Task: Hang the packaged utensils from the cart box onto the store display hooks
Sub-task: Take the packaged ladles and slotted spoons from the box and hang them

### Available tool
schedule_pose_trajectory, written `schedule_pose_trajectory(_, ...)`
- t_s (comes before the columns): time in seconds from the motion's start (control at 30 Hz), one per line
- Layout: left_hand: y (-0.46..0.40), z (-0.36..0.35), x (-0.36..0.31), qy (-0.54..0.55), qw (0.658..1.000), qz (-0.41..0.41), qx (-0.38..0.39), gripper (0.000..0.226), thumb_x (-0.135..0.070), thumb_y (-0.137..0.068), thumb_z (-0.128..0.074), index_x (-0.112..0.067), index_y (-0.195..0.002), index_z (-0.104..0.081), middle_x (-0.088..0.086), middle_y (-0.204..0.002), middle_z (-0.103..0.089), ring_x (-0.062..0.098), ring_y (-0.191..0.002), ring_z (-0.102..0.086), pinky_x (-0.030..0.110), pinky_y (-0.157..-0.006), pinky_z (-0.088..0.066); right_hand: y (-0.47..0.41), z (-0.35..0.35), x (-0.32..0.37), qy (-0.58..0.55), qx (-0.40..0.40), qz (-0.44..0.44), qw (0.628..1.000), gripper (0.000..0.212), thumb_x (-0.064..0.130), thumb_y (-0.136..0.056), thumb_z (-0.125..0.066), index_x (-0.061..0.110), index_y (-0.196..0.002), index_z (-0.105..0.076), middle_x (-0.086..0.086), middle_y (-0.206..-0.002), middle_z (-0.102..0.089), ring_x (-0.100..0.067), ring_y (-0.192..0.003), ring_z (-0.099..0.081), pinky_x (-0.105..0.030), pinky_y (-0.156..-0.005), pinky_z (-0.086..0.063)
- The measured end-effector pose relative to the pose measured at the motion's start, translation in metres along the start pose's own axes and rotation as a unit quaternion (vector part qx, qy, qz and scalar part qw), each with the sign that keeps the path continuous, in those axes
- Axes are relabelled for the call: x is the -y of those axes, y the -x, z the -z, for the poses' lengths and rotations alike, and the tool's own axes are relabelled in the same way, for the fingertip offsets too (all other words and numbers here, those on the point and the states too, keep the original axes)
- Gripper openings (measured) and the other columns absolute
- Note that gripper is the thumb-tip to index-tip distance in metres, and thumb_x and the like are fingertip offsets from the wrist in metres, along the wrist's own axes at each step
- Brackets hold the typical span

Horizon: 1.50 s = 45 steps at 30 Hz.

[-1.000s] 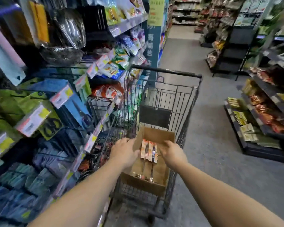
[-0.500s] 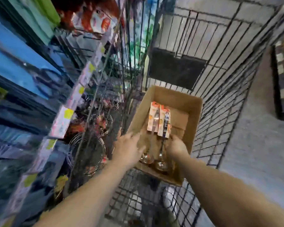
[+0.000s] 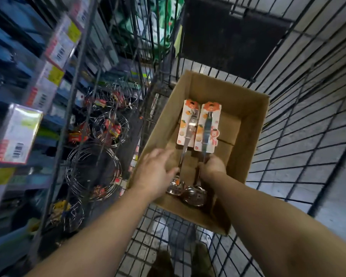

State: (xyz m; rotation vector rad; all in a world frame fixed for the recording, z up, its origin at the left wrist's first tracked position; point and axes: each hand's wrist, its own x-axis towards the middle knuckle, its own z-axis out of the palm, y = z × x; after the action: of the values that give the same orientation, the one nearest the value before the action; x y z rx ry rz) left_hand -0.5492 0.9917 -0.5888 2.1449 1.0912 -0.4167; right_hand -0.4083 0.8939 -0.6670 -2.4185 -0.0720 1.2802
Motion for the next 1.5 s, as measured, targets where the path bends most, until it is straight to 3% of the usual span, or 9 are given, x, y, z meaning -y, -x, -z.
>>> schedule_pose_trajectory(0.17,0.007,0.007,-0.017,0.011,1.0,-0.006,0.005,0.058,-0.042,-0.088,-0.059,-0.03,-0.141,-0.038,-0.003,-0.146,-0.038,0.019,-0.134,-0.035,0.038,-0.112,-0.032,0.026,0.023,0.016,0.009,0.037,0.079,0.996,0.034,0.017,-0.092,-0.059,0.022,-0.126,-0.058,-0.002,-0.12,-0.064,-0.023,-0.111,-0.06,-0.037,-0.097,-0.049)
schedule_pose_trajectory(0.37,0.016,0.019,-0.032,0.049,0.999,0.018,-0.005,0.059,-0.042,-0.085,-0.064,-0.027,-0.137,-0.044,-0.001,-0.14,-0.046,0.022,-0.13,-0.041,0.04,-0.109,-0.036,0.063,0.055,0.059,-0.021,0.11,0.195,0.974,0.017,0.018,-0.089,-0.066,0.011,-0.104,-0.069,-0.011,-0.104,-0.07,-0.024,-0.09,-0.066,-0.038,-0.086,-0.054)
schedule_pose_trajectory(0.47,0.02,0.021,-0.038,0.064,0.997,0.028,-0.023,0.055,-0.045,-0.084,-0.064,-0.026,-0.133,-0.049,0.001,-0.132,-0.053,0.023,-0.123,-0.048,0.038,-0.102,-0.042,0.076,0.065,0.075,-0.066,0.127,0.223,0.964,0.017,0.013,-0.089,-0.066,0.002,-0.102,-0.068,-0.017,-0.104,-0.071,-0.031,-0.099,-0.068,-0.04,-0.091,-0.055)
schedule_pose_trajectory(0.67,0.021,0.018,-0.04,0.14,0.987,0.052,-0.051,0.014,-0.038,-0.089,-0.059,-0.026,-0.085,-0.055,-0.002,-0.086,-0.061,0.026,-0.088,-0.06,0.034,-0.073,-0.047,0.081,0.058,0.087,-0.104,0.139,0.256,0.951,0.012,0.014,-0.085,-0.071,0.005,-0.081,-0.064,-0.011,-0.077,-0.059,-0.021,-0.071,-0.052,-0.04,-0.072,-0.049)
schedule_pose_trajectory(0.8,0.022,0.012,-0.029,0.133,0.985,0.051,-0.1,0.034,-0.033,-0.089,-0.06,-0.024,-0.063,-0.039,-0.001,-0.073,-0.059,0.027,-0.073,-0.057,0.033,-0.061,-0.042,0.077,0.054,0.082,-0.149,0.153,0.23,0.95,0.014,0.028,-0.089,-0.066,0.014,-0.084,-0.067,-0.005,-0.082,-0.067,-0.017,-0.075,-0.058,-0.033,-0.072,-0.05)
schedule_pose_trajectory(1.0,0.019,0.017,-0.003,0.11,0.981,0.051,-0.15,0.028,-0.033,-0.088,-0.063,-0.014,-0.072,-0.05,-0.006,-0.063,-0.052,0.023,-0.064,-0.054,0.032,-0.054,-0.04,0.033,0.035,0.046,-0.07,0.074,0.098,0.99,0.025,0.032,-0.09,-0.063,0.018,-0.111,-0.061,-0.001,-0.096,-0.066,-0.02,-0.082,-0.061,-0.034,-0.078,-0.052)
schedule_pose_trajectory(1.13,0.015,0.022,0.012,0.116,0.978,0.057,-0.161,0.02,-0.031,-0.086,-0.065,-0.015,-0.093,-0.055,-0.009,-0.07,-0.055,0.022,-0.071,-0.059,0.037,-0.064,-0.051,0.016,0.003,0.034,-0.047,0.081,0.038,0.995,0.04,0.023,-0.091,-0.061,0.011,-0.128,-0.054,-0.011,-0.121,-0.063,-0.029,-0.11,-0.061,-0.039,-0.097,-0.05)
schedule_pose_trajectory(1.27,0.02,0.022,0.029,0.118,0.975,0.067,-0.175,0.024,-0.03,-0.085,-0.068,-0.017,-0.102,-0.056,-0.012,-0.071,-0.056,0.02,-0.074,-0.059,0.031,-0.066,-0.047,0.0,-0.035,0.029,-0.035,0.116,0.03,0.992,0.04,0.02,-0.091,-0.059,0.012,-0.131,-0.053,-0.01,-0.122,-0.065,-0.028,-0.109,-0.063,-0.038,-0.097,-0.051)
schedule_pose_trajectory(1.5,0.031,0.025,0.044,0.128,0.974,0.061,-0.179,0.034,-0.032,-0.085,-0.067,-0.021,-0.115,-0.055,-0.013,-0.071,-0.059,0.016,-0.074,-0.061,0.035,-0.069,-0.052,0.006,-0.048,0.028,-0.104,0.066,0.016,0.992,0.024,0.019,-0.096,-0.054,0.009,-0.115,-0.064,-0.009,-0.101,-0.066,-0.023,-0.084,-0.061,-0.025,-0.065,-0.048)
